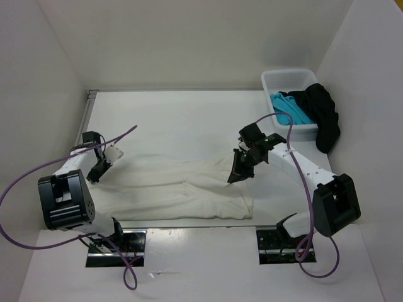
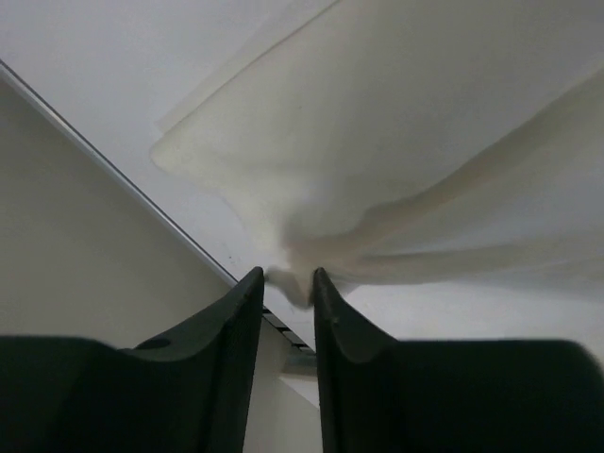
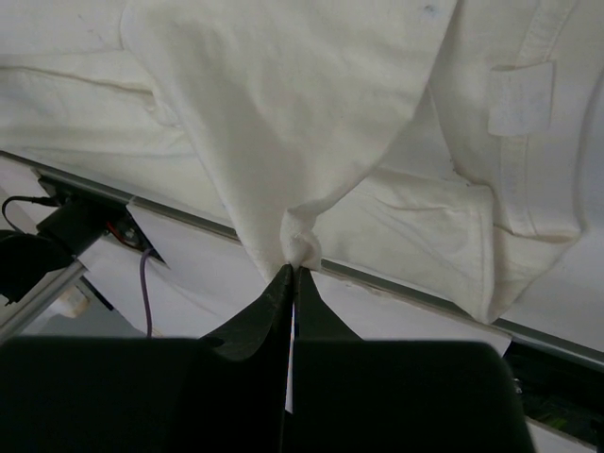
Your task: Fold and stack the t-shirts
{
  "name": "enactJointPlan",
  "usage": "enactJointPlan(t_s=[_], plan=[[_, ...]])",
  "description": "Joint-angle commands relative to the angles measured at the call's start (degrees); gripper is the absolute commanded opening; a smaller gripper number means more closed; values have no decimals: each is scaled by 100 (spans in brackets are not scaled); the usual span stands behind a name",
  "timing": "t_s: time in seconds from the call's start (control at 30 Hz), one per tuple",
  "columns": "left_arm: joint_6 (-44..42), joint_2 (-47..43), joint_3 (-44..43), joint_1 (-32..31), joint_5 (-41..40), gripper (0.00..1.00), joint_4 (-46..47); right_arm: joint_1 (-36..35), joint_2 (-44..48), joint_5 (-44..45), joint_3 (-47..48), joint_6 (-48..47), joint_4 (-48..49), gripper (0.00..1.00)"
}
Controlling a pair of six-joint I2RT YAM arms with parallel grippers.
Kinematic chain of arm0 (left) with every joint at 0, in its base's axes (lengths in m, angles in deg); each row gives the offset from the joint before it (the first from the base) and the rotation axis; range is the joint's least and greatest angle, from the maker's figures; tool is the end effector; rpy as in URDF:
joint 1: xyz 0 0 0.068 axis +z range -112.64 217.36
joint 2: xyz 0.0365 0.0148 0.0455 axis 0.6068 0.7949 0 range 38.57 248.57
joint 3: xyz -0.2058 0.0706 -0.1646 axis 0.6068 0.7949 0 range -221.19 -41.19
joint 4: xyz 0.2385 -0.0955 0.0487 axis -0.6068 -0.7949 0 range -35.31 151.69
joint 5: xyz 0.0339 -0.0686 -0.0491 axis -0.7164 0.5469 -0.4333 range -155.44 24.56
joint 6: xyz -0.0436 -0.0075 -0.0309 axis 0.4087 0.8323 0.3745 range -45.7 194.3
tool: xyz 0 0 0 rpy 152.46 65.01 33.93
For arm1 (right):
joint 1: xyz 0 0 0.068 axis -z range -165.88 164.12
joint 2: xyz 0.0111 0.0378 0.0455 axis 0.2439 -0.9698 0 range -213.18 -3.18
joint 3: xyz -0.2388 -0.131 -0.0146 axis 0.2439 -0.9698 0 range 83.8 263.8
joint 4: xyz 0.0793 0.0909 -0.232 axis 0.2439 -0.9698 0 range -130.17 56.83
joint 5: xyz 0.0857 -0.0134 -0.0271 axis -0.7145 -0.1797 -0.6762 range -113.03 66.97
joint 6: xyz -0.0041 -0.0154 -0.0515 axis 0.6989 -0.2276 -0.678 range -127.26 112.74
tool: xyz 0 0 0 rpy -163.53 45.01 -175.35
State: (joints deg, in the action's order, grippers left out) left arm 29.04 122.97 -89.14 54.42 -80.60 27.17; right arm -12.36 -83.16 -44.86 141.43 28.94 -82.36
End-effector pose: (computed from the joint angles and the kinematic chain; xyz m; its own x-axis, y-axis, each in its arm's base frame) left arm 0.2480 0.0859 0.1765 -0.8952 0.4424 -0.0538 0.3853 0.8289 0.4054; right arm 0.2245 0.1266 0.2342 -0.9918 0.1185 -0.0472 0.0825 0.8779 0.4716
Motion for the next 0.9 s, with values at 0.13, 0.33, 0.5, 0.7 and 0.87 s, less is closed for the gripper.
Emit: enactJointPlan(t_s=[0.13,0.33,0.5,0.7,0.87], plan=[[8,-203,-549,34,-268,67,-116,11,-499,-129,390,-26,392,0],[-326,-688,-891,34,-181,88,-116,11,-992,-181,653,-140,717,0],[-203,-811,-1928,-474,926,90,-380,186,-1607,-182,1189,-202,955,0],[-160,-637,-2227,-3188,926,94,-178,705,-2494,-287,1804,-404,1236,0],[17,197,-2684,-5119,1138,94,-117,907,-2961,-287,2077,-404,1430,0]])
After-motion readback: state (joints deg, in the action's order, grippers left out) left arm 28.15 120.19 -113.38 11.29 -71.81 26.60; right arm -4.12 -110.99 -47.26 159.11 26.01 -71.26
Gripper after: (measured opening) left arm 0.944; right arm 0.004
